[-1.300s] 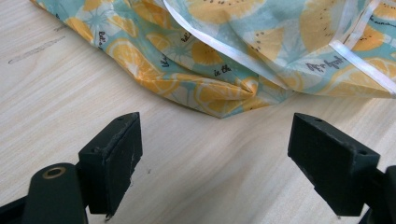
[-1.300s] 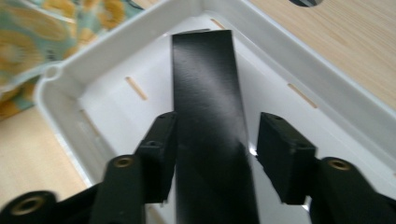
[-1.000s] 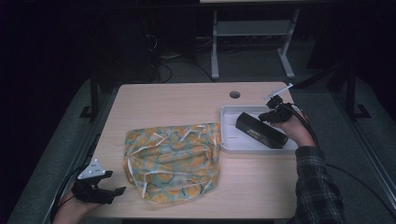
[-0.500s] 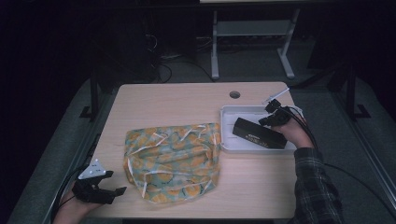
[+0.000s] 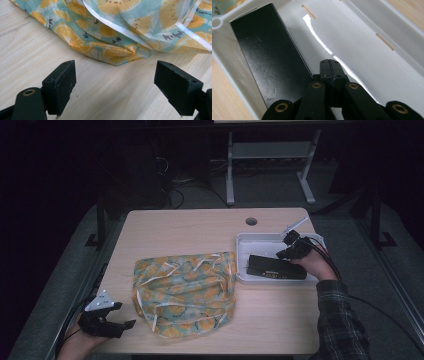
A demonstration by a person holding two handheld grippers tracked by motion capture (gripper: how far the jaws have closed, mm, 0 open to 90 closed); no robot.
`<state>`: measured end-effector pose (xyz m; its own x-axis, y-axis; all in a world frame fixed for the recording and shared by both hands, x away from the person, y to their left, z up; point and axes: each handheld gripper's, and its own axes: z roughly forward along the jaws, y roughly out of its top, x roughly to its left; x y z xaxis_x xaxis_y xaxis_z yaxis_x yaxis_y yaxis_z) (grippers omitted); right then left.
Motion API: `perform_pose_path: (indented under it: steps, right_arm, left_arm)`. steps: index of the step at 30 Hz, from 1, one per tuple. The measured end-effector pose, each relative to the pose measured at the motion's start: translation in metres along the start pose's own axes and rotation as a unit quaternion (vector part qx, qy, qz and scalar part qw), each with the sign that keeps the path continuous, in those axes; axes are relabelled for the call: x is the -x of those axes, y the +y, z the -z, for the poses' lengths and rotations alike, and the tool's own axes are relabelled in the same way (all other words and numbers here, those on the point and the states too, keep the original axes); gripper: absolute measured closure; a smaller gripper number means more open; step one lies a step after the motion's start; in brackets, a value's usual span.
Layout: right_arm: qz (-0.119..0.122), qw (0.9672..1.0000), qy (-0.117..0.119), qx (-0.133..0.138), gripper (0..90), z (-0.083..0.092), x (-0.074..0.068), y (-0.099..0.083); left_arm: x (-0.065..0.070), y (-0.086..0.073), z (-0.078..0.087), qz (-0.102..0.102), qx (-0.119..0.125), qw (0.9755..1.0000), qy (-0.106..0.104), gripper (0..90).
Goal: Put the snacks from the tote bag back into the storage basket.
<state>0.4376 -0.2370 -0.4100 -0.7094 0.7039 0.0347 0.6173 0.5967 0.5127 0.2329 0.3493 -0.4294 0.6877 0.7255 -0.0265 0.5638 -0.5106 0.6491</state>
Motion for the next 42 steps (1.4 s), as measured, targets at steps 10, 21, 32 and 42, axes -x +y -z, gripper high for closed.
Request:
perform_pose_path:
  steps: [10,21,32,42]
  right_arm:
    - [0.007,0.9999,0.004,-0.009,89.4,0.001,-0.005,-0.003]
    - [0.006,0.9999,0.002,-0.01,89.4,0.006,-0.006,-0.006]
    - [0.003,0.9999,-0.009,0.004,87.9,0.015,-0.007,-0.008]
    - [-0.001,0.9984,-0.008,0.056,64.9,0.034,-0.027,-0.011]
  left_arm:
    - [0.0,0.0,0.0,-0.002,0.003,1.0,0.0,17.3]
    - [0.0,0.001,0.0,-0.002,0.002,1.0,0.0,17.3]
    - [-0.001,0.001,0.0,-0.002,0.003,1.0,-0.001,17.3]
    - [-0.001,0.001,0.0,-0.003,0.002,1.0,-0.001,17.3]
